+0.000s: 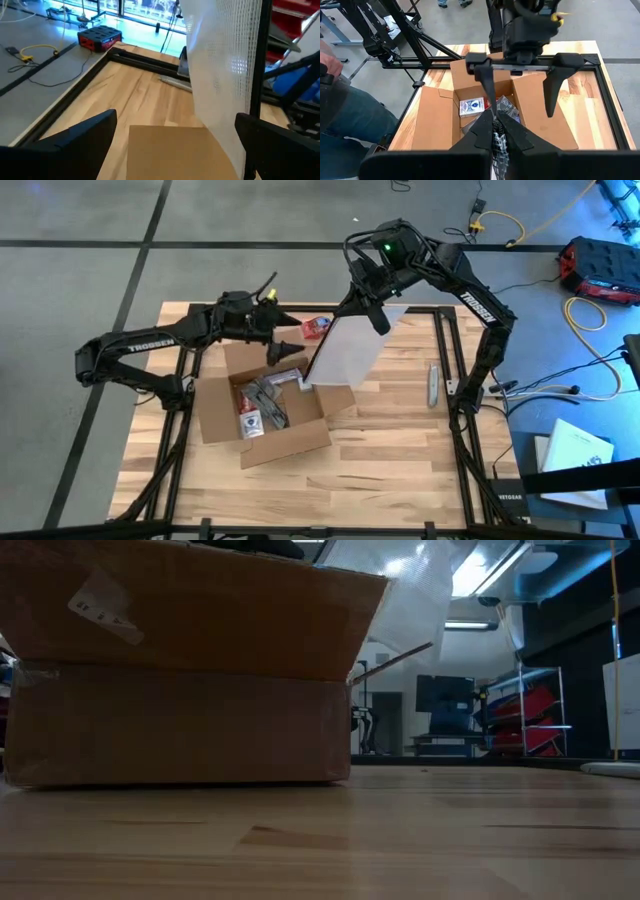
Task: Unpack boxes
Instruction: Open the transparent zip bag
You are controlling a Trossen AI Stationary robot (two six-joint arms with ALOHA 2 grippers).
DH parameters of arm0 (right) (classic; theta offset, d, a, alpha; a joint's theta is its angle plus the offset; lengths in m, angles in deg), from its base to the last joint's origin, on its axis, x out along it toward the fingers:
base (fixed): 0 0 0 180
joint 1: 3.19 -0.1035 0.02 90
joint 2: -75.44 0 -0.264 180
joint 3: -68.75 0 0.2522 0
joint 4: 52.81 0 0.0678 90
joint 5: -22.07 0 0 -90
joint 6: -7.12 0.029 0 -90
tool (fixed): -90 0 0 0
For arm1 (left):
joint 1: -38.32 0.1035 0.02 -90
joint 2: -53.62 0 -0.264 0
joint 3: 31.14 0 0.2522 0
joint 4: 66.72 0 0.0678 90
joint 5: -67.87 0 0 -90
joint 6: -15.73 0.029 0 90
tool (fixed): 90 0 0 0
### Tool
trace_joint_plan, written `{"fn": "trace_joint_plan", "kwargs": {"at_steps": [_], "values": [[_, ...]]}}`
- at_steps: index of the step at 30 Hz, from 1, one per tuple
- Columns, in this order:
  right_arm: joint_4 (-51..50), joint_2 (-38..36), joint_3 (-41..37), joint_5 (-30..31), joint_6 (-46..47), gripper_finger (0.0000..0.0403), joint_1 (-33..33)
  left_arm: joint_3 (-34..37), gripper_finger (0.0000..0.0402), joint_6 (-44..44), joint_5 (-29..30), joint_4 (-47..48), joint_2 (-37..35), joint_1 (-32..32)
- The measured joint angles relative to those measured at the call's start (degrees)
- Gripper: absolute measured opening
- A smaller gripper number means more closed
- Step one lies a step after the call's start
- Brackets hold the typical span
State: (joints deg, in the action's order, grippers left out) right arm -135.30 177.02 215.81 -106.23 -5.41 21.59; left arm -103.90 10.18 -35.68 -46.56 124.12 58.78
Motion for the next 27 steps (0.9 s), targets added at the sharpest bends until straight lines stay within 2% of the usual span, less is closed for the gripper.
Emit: {"fn": "trace_joint_plan", "kwargs": {"at_steps": [6,11,27], "values": [[0.04,0.0,0.0,0.34,0.0,0.0,0.01,0.0,0.0395,3.36,-2.16,2.87,0.61,-0.43],[0.02,0.0,0.0,0.46,-0.03,0.0,0.02,0.04,0.0395,2.28,-4.31,3.68,0.88,-1.8],[-0.12,0.0,0.02,0.49,-0.2,0.0,0.01,0.0,0.0395,1.31,-4.27,1.32,2.87,-2.44]]}}
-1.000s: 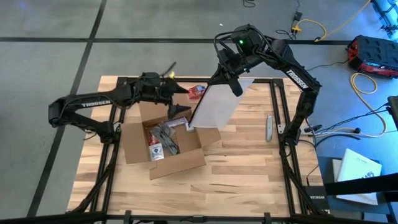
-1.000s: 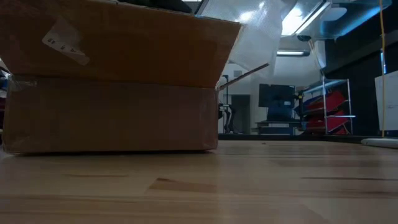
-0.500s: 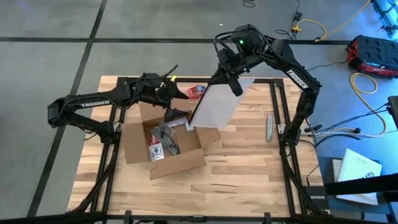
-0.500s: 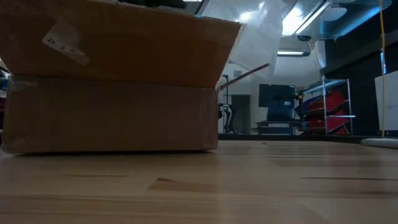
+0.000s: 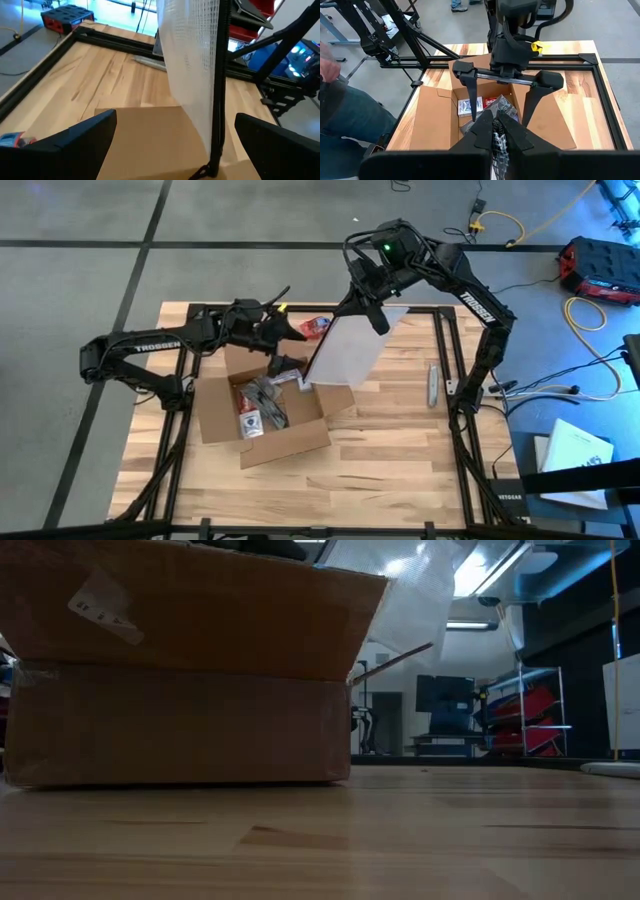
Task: Unpack boxes
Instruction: Open the transparent zip bag
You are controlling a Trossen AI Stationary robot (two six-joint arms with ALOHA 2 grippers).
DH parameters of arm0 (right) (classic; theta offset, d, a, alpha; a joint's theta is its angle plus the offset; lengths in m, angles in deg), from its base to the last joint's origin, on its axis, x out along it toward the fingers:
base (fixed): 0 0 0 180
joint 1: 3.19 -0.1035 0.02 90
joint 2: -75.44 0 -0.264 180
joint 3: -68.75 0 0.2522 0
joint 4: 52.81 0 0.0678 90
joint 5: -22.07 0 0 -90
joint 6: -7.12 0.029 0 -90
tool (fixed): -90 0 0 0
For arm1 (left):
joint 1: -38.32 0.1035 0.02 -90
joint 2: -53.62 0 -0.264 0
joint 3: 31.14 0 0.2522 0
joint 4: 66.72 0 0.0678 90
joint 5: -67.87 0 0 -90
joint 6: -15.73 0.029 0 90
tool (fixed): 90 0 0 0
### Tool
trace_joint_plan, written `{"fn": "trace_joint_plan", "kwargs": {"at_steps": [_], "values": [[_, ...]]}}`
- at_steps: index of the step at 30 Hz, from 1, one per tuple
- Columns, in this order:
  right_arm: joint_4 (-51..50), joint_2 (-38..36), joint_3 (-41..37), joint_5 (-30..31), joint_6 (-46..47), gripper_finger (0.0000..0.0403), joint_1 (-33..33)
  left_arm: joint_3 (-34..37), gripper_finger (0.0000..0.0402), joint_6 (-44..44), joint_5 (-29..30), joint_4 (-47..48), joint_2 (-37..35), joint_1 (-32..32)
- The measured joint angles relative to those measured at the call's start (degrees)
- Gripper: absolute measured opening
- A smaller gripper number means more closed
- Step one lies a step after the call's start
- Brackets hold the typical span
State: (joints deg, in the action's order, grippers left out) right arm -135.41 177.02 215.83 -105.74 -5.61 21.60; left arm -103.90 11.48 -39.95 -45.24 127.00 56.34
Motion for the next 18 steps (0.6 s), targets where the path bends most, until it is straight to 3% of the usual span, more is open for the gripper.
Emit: {"fn": "trace_joint_plan", "kwargs": {"at_steps": [18], "values": [[0.22,0.0,0.0,0.8,-0.02,0.0,0.01,-0.04,0.0395,-0.28,0.1,-1.05,2.61,0.33]]}}
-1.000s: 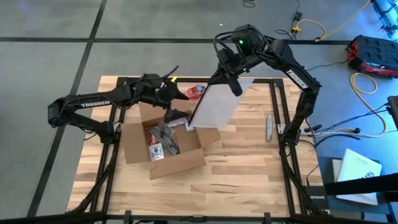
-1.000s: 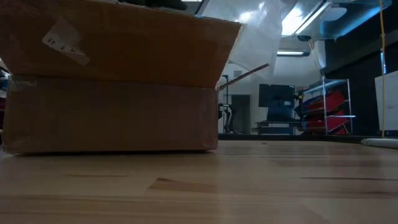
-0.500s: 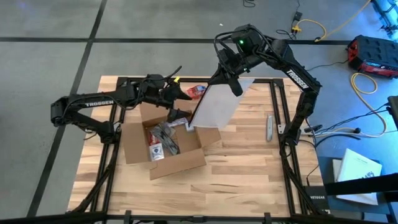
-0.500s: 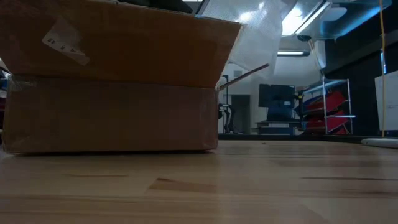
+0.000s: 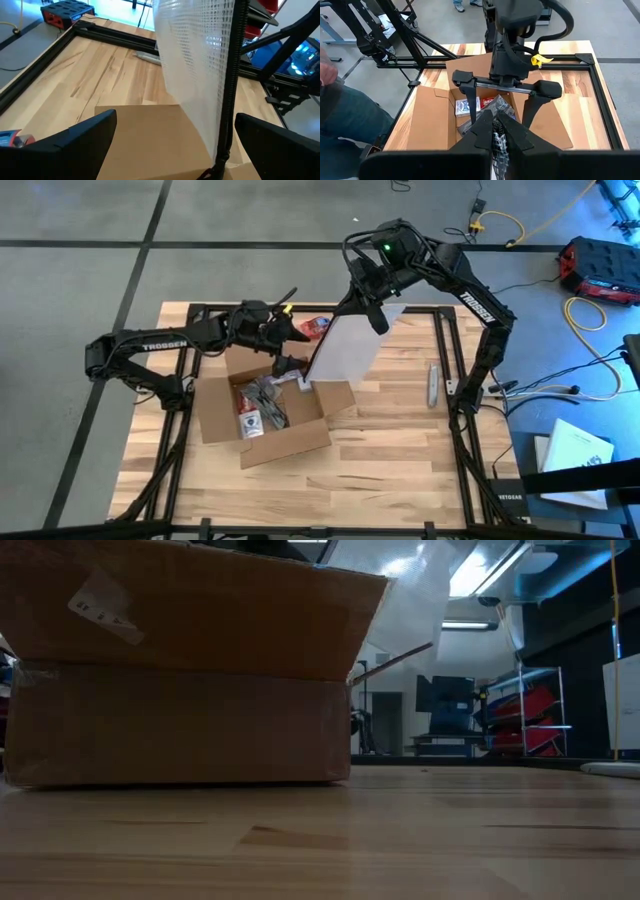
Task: Unpack boxes
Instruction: Open the transparent zip bag
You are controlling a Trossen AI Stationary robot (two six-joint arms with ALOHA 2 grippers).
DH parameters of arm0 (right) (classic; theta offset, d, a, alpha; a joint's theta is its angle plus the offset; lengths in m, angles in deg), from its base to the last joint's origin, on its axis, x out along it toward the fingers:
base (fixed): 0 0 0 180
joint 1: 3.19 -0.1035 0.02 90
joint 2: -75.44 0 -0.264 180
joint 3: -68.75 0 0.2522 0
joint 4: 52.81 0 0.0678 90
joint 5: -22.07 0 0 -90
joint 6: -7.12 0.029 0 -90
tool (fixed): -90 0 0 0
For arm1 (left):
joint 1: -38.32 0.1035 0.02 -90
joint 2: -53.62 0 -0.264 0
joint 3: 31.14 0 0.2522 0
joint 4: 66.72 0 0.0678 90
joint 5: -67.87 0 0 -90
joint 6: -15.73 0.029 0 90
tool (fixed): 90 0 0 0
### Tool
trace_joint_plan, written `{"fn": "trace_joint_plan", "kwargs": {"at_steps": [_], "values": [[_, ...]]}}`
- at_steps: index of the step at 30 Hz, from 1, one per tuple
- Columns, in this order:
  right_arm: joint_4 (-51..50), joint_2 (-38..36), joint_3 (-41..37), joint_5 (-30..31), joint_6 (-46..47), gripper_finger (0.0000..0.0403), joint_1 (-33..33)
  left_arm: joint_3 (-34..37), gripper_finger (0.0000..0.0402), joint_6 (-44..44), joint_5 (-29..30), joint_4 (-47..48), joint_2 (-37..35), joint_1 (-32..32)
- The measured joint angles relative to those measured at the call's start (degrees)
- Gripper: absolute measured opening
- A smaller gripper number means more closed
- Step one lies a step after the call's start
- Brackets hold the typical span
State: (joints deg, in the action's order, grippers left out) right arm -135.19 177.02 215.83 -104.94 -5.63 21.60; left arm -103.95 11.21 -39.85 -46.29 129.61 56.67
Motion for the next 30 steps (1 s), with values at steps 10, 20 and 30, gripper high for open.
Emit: {"fn": "trace_joint_plan", "kwargs": {"at_steps": [10,20,30], "values": [[-0.04,0.0,0.0,-0.01,0.03,0.0,-0.02,0.0,0.0395,0.66,0.15,-0.01,0.0,0.82],[-0.1,0.0,0.0,-0.73,0.33,0.0,-0.02,0.0,0.0395,1.69,0.5,0.03,0.0,2.55],[-0.47,0.0,0.0,-2.75,0.81,0.0,-0.02,0.0,0.0395,1.72,0.5,-0.02,-0.02,3.49]]}}
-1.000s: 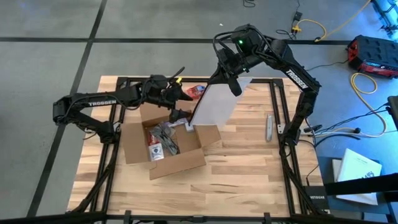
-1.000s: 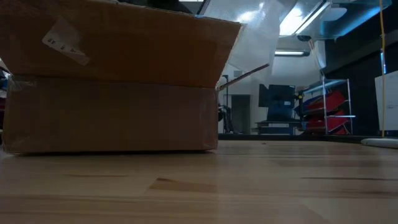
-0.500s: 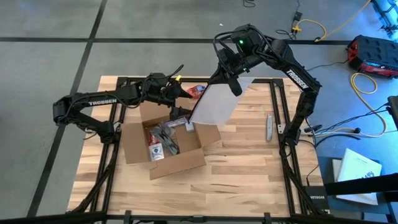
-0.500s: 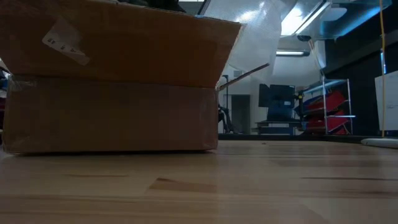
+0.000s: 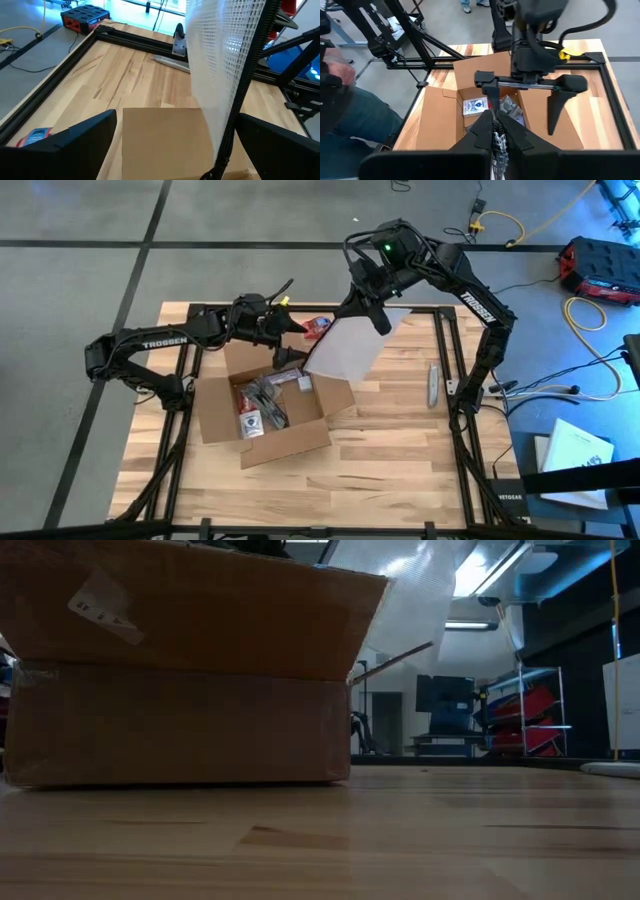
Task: Unpack boxes
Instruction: Open the transparent zip bag
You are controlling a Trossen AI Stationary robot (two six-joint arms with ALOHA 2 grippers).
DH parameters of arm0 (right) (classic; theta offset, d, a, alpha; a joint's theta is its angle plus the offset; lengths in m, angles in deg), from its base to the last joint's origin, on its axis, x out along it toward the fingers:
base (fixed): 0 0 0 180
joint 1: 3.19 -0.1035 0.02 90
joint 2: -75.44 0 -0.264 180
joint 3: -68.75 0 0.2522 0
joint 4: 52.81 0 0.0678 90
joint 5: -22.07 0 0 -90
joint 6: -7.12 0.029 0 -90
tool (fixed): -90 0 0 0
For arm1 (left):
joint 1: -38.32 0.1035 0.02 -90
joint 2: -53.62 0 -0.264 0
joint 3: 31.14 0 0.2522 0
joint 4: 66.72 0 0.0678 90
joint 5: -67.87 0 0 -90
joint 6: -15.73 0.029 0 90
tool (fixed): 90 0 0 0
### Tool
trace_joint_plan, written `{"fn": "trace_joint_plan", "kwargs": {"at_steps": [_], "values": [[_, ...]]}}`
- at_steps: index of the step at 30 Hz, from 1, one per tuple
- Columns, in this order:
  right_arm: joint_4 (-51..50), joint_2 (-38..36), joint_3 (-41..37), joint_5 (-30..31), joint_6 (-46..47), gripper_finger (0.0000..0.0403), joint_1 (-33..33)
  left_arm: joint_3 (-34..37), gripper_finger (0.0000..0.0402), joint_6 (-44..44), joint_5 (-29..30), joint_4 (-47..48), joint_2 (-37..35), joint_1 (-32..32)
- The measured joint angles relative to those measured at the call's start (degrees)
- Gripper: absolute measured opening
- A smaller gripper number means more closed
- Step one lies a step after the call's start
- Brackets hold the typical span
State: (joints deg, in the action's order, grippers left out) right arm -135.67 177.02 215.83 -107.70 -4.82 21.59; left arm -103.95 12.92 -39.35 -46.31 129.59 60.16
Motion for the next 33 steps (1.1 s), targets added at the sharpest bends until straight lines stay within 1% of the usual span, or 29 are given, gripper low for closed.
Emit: {"fn": "trace_joint_plan", "kwargs": {"at_steps": [11,22,26,30,33], "values": [[-2.85,0.0,0.0,-1.36,-0.29,0.0,0.0,0.02,0.0395,0.17,0.02,-0.01,0.0,-0.02],[-2.28,0.7,0.0,-1.29,-0.33,0.0,0.0,0.02,0.0395,-0.89,0.01,-0.24,0.0,-0.05],[-2.3,1.85,0.0,-1.29,-0.34,0.0,-0.01,0.07,0.0395,0.25,-2.2,-2.07,-0.01,-0.99],[-1.86,2.55,-0.02,-1.1,-0.35,0.0,-0.12,0.07,0.0395,1.07,-2.96,-2.62,-0.06,-2.39],[-0.59,2.63,0.0,-0.66,-0.38,0.0,-0.42,0.07,0.0395,-2.12,-6.25,-2.23,0.91,-2.67]]}}
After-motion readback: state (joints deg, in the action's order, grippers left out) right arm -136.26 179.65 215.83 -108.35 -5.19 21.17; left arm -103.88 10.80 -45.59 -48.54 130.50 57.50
